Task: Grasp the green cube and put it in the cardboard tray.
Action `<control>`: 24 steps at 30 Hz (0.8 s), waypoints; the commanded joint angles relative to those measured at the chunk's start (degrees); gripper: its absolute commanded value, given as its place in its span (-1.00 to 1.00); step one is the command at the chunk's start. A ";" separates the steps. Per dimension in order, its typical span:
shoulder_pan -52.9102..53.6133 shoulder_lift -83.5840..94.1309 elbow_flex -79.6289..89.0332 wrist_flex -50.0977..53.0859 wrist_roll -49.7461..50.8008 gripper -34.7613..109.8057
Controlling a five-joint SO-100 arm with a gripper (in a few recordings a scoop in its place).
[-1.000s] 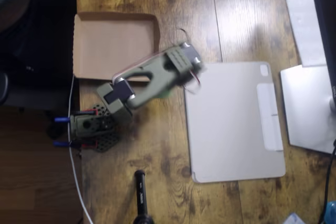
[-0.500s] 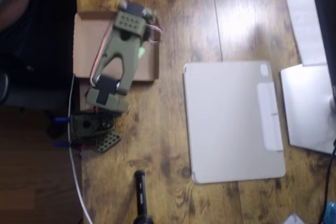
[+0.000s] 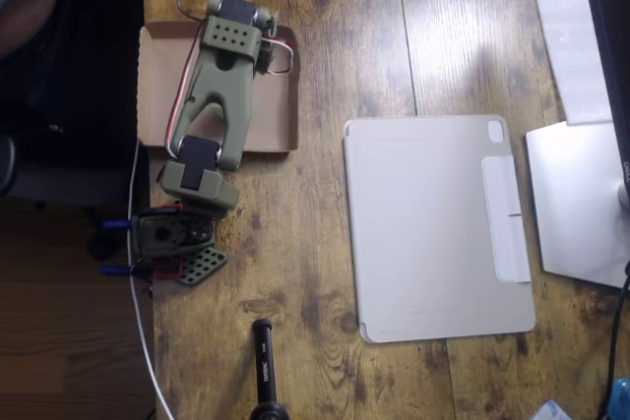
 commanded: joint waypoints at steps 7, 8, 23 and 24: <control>22.15 0.26 2.64 1.23 -12.39 -0.41; 27.51 -0.70 2.64 1.23 -13.89 -0.43; 72.95 -5.45 10.11 1.41 -33.66 -0.46; 74.27 -5.45 10.11 1.41 -34.37 -0.46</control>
